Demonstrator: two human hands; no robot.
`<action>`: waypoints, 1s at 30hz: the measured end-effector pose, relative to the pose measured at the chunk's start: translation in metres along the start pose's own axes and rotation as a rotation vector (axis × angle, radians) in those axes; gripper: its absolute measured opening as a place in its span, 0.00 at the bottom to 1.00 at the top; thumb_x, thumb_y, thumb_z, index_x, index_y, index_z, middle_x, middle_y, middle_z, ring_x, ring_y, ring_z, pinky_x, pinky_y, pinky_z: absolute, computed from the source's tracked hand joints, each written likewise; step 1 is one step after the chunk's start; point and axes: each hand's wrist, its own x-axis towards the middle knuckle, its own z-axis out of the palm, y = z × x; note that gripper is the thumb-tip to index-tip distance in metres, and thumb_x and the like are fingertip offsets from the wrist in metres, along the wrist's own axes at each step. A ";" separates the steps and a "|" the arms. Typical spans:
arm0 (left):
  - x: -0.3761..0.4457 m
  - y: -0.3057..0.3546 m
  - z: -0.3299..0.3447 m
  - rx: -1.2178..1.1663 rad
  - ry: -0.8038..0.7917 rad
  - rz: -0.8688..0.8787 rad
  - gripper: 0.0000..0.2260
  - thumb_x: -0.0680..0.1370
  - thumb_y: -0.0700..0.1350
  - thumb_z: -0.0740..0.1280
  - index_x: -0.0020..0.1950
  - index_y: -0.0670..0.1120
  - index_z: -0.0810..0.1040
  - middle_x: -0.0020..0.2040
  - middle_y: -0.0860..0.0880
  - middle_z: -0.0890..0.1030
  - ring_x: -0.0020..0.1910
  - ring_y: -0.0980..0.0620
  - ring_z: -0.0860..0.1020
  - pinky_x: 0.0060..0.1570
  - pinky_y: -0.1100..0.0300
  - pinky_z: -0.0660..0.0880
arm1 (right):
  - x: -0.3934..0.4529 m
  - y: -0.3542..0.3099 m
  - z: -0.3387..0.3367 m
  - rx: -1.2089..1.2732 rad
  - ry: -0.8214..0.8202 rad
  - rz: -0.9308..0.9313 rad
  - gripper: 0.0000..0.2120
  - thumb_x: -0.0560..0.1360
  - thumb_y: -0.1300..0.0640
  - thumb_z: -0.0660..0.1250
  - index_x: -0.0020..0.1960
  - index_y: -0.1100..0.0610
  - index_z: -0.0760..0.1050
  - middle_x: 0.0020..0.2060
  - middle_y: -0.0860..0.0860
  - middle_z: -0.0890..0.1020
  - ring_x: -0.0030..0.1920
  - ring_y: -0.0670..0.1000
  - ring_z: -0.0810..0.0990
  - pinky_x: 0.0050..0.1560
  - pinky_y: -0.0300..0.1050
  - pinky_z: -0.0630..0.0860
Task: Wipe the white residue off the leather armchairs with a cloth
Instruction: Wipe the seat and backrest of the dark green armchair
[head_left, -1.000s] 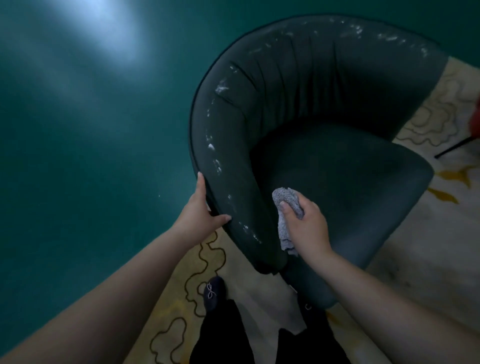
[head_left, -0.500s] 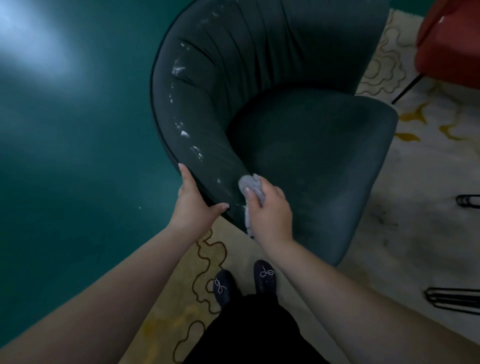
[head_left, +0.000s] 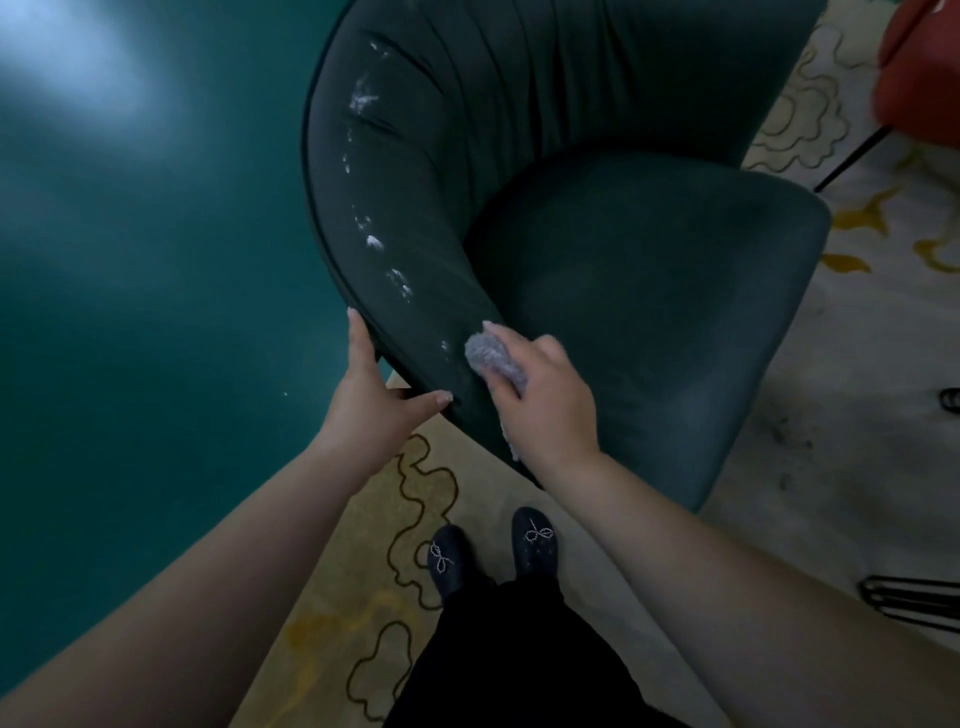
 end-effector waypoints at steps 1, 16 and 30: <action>0.000 0.000 0.001 -0.008 0.001 -0.001 0.55 0.70 0.44 0.77 0.76 0.61 0.33 0.78 0.53 0.58 0.54 0.50 0.81 0.60 0.44 0.75 | 0.011 0.002 0.002 0.010 0.023 0.050 0.19 0.77 0.47 0.62 0.68 0.40 0.69 0.45 0.45 0.69 0.39 0.41 0.72 0.38 0.33 0.68; 0.006 0.005 -0.008 -0.008 -0.015 -0.038 0.56 0.70 0.44 0.77 0.75 0.62 0.34 0.75 0.53 0.64 0.55 0.49 0.81 0.56 0.47 0.77 | 0.063 -0.005 0.002 0.197 0.012 0.191 0.19 0.79 0.51 0.63 0.70 0.44 0.70 0.49 0.48 0.71 0.49 0.44 0.74 0.46 0.28 0.65; 0.013 0.004 -0.015 -0.063 -0.001 -0.018 0.55 0.69 0.43 0.77 0.76 0.61 0.36 0.77 0.54 0.60 0.61 0.48 0.78 0.62 0.45 0.74 | 0.050 -0.026 0.012 0.060 0.044 0.096 0.22 0.79 0.47 0.61 0.72 0.43 0.65 0.49 0.48 0.72 0.42 0.43 0.74 0.43 0.36 0.72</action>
